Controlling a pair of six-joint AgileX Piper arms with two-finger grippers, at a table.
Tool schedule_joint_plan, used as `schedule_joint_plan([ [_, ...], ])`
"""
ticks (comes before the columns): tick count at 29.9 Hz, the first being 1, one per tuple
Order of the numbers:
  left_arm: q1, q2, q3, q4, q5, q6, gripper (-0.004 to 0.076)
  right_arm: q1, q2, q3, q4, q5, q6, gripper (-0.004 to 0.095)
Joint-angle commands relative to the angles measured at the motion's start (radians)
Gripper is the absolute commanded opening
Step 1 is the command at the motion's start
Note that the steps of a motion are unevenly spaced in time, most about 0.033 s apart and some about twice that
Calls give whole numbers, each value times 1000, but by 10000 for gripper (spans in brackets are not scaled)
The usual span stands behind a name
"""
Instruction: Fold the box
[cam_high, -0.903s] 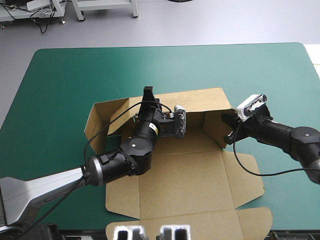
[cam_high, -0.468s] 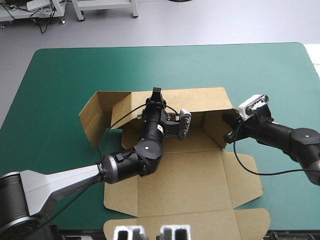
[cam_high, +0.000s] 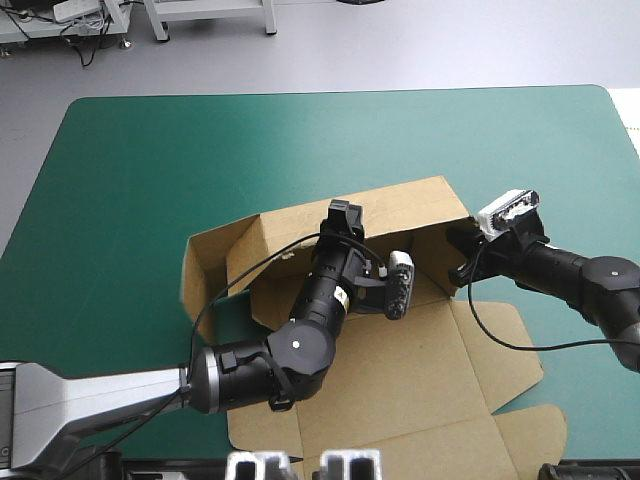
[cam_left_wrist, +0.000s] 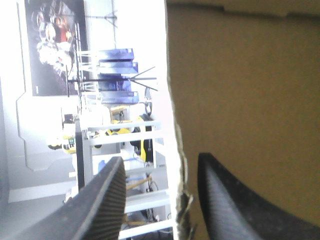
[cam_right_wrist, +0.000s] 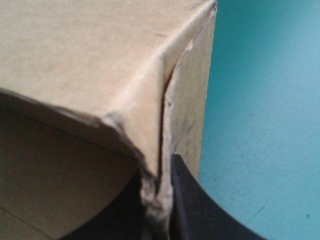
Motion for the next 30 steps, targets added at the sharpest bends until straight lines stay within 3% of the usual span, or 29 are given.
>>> schedule_joint_plan([
  [1, -50, -69, -23, 58, 29, -57, 328, -1, -13, -13, -10, 5, 28, -4],
  [7, -52, -141, -25, 161, 57, -206, 293, -1, -13, -13, -8, 3, 64, -3],
  [9, -44, -168, -25, 249, 88, -276, 218, -1, -13, -13, 4, 3, 84, -3],
  [12, 16, -218, -33, 309, 83, -343, 6, 4, -13, -25, 9, 11, 117, -4],
  [18, 265, -284, -107, 204, 44, -394, 0, 112, -13, -104, -12, -29, 242, -3],
  [21, 431, -305, -162, 60, -25, -394, 0, 191, -13, -168, -118, -97, 407, -3],
  [24, 588, -314, -201, -119, -82, -376, 1, 251, -13, -244, -297, -136, 630, -3],
  [27, 732, -314, -212, -316, -114, -295, 1, 277, -11, -331, -531, -100, 893, -3],
  [30, 865, -314, -212, -558, -129, -169, 1, 279, 15, -418, -747, 17, 1101, -3],
])
